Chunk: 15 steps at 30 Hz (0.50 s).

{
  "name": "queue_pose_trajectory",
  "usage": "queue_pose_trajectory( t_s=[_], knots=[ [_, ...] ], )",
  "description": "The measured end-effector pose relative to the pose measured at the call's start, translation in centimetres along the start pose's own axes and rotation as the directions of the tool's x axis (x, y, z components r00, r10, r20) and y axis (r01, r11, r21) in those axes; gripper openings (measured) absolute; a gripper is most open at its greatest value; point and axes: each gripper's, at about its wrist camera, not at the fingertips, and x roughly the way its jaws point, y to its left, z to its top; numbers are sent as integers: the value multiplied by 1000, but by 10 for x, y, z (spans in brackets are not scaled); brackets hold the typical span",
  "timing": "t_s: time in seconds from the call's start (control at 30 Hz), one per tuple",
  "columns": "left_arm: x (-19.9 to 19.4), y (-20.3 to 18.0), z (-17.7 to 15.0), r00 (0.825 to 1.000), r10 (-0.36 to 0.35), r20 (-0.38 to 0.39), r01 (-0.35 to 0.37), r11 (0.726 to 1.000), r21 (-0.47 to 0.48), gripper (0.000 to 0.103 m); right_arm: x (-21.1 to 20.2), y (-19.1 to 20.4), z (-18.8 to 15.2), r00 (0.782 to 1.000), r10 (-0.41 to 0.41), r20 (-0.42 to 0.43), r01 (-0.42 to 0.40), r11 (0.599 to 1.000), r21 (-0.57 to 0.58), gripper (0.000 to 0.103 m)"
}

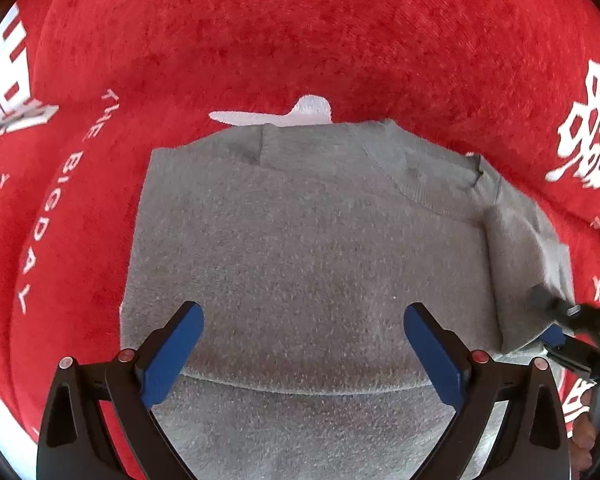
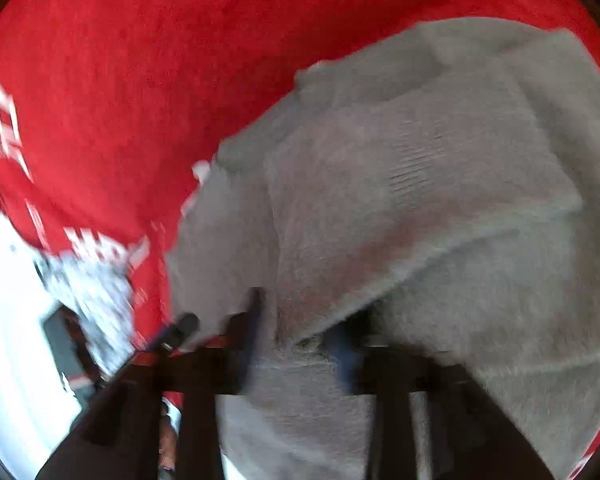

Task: Fold small clothes
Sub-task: 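Lay the sleeve across the sweater body and open the right gripper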

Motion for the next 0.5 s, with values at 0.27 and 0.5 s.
queue_pose_trajectory(
  t_s=[0.27, 0.5],
  knots=[
    [3, 19, 6, 948, -317, -36, 311, 943, -123, 101, -29, 10, 20, 968, -126, 217, 118, 992, 51, 7],
    [21, 41, 12, 807, -585, -74, 547, 790, -278, 101, 29, 107, -12, 985, -161, 62, 171, 876, -450, 7]
  ],
)
